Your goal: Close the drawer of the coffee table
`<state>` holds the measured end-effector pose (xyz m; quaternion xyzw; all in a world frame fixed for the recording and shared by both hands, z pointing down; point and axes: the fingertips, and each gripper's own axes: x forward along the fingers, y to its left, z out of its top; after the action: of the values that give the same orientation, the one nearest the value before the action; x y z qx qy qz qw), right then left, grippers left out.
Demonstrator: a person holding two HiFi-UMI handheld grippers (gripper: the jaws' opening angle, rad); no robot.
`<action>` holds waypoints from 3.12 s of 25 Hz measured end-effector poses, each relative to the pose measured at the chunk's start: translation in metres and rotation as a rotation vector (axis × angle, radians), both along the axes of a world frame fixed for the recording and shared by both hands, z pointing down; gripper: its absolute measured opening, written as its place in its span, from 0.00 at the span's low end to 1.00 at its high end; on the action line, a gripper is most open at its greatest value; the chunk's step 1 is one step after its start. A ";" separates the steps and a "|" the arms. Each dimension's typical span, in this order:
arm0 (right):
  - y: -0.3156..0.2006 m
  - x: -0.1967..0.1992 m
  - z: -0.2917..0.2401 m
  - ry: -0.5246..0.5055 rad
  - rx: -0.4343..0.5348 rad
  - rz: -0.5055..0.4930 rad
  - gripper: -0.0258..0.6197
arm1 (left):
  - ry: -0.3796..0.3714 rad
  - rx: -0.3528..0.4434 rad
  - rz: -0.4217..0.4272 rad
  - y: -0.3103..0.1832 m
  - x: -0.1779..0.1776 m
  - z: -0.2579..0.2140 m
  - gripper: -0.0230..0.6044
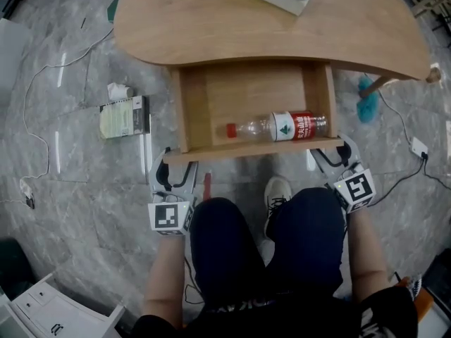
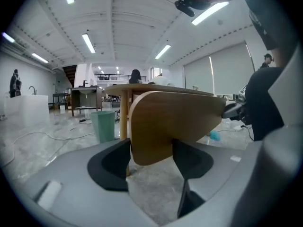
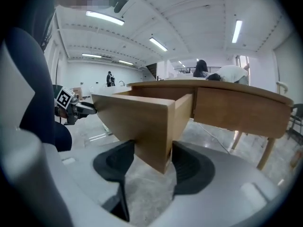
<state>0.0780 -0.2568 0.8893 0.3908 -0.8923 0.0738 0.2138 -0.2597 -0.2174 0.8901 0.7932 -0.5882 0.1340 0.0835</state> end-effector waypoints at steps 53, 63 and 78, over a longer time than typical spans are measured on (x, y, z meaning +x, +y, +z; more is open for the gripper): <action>-0.128 -0.007 -0.029 -0.041 -0.053 0.269 0.42 | 0.021 0.009 -0.075 -0.127 -0.011 -0.038 0.50; -0.155 -0.009 -0.027 -0.096 -0.068 0.385 0.42 | 0.040 -0.014 -0.146 -0.157 -0.014 -0.038 0.50; -0.180 -0.010 -0.026 -0.147 -0.043 0.595 0.41 | 0.073 -0.029 -0.277 -0.182 -0.018 -0.037 0.49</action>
<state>0.0675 -0.4366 0.8634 0.6241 -0.7498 0.1798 0.1260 -0.2775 -0.3998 0.8531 0.7073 -0.6867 0.1008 0.1340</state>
